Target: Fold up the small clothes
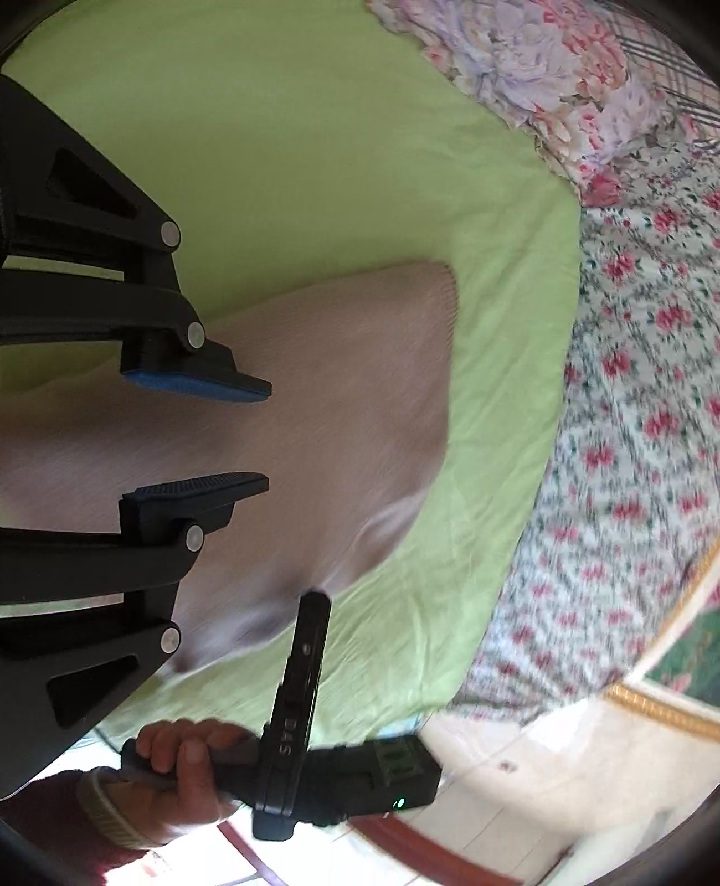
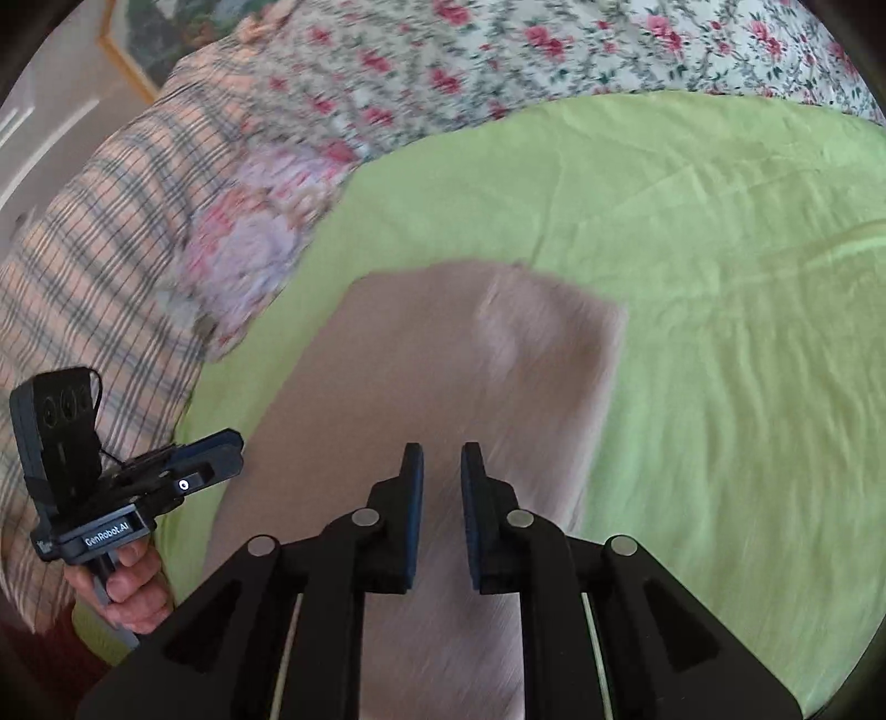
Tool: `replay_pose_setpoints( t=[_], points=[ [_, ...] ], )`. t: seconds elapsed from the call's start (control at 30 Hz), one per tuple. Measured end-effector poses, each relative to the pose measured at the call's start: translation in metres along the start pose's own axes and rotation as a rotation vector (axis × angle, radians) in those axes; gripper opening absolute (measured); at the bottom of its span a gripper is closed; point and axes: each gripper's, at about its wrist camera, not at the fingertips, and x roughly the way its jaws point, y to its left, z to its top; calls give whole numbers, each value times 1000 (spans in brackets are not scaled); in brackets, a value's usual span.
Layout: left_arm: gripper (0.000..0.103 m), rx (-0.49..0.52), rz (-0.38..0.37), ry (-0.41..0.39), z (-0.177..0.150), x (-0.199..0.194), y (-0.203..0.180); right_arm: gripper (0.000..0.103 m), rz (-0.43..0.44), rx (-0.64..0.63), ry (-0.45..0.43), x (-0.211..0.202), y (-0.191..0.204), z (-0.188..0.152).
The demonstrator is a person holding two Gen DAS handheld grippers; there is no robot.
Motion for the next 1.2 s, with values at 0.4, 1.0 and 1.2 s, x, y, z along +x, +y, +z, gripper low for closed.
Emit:
replay_pose_setpoints(
  t=[0.4,1.0,1.2],
  points=[
    [29,25,25,60,-63,-10,-18,15,-116,-11,74,-5,-9,-63],
    [31,14,51,139,-97,1,-11,15,-185,-33,70,-13,-14,-92],
    [33,5,62,150,-94,-4,-16,15,-180,13,62,-22,-14,-91]
  ],
)
